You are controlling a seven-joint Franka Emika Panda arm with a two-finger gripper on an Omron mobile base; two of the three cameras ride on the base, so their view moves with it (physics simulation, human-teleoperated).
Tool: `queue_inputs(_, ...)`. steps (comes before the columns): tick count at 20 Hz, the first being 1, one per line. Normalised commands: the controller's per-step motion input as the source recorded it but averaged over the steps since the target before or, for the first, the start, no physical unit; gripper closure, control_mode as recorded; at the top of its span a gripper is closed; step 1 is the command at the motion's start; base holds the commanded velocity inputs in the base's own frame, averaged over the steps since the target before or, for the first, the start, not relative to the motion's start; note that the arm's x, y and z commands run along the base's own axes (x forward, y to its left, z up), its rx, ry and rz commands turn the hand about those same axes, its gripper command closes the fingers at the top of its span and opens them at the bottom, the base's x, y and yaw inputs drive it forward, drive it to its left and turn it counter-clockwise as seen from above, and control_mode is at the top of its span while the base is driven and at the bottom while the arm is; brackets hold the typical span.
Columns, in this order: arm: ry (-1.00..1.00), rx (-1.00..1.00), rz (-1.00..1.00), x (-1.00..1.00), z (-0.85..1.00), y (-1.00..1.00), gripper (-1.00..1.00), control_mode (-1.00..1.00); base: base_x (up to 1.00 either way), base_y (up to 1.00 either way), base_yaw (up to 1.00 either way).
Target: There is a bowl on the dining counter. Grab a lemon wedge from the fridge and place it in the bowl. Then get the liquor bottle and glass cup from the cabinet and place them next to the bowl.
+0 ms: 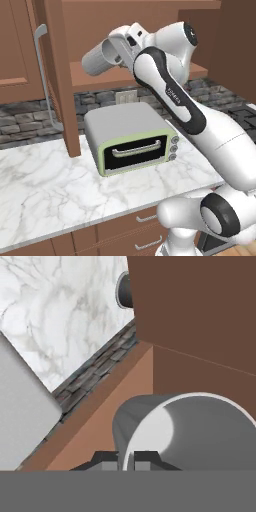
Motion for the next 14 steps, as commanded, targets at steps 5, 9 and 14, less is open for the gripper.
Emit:
queue_inputs(5, -0.07, 0.03, -0.02, -0.92, 0.07, -0.46, 1.0, -1.0, 0.0, 0.0, 0.0)
queue_inputs(9, -0.05, 0.01, -0.05, -0.74, 0.18, -0.27, 1.0, -1.0, 0.0, 0.0, 0.0)
queue_inputs(14, 0.0, 0.0, -0.05, -0.41, 0.04, -0.03, 1.0, -1.0, 0.0, 0.0, 0.0)
